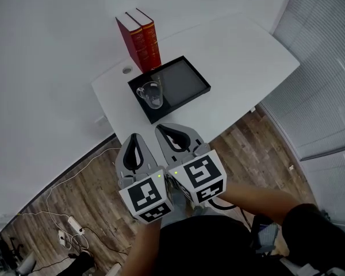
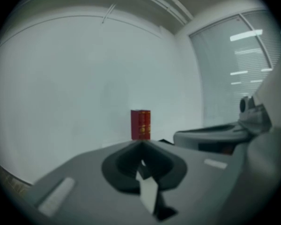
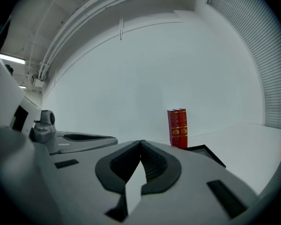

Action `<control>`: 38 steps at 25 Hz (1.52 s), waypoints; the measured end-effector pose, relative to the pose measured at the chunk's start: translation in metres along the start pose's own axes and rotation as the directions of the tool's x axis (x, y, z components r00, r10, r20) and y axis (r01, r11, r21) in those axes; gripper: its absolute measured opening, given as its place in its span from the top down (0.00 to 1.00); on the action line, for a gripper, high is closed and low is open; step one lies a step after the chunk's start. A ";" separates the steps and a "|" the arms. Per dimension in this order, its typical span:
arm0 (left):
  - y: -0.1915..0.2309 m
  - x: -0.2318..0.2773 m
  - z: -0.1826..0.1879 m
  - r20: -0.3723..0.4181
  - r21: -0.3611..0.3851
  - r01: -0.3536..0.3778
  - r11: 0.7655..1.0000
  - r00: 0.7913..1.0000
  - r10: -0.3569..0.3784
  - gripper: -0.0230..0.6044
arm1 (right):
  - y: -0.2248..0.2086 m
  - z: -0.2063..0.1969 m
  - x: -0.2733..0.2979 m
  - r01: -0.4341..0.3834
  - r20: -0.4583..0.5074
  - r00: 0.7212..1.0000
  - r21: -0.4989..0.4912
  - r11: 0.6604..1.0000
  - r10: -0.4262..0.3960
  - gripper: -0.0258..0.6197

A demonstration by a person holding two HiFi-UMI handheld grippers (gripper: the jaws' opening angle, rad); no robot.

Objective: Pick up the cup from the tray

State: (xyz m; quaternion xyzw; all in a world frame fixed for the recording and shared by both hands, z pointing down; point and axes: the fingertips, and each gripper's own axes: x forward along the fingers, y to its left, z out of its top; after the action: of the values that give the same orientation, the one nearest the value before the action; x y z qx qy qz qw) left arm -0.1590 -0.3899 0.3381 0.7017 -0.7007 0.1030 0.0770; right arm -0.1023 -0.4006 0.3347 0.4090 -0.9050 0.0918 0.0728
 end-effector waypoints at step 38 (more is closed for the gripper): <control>0.020 0.128 -0.002 -0.058 -0.016 0.148 0.989 0.987 -0.149 0.96 | -0.055 -0.003 0.102 0.106 -0.076 0.991 -0.015 0.994 -0.107 0.94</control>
State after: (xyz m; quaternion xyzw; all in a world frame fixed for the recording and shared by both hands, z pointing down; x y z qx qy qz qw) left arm -0.1793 -0.5131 0.3719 0.7482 -0.6445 0.1138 0.1092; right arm -0.1279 -0.5099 0.3651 0.4526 -0.8789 0.0982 0.1145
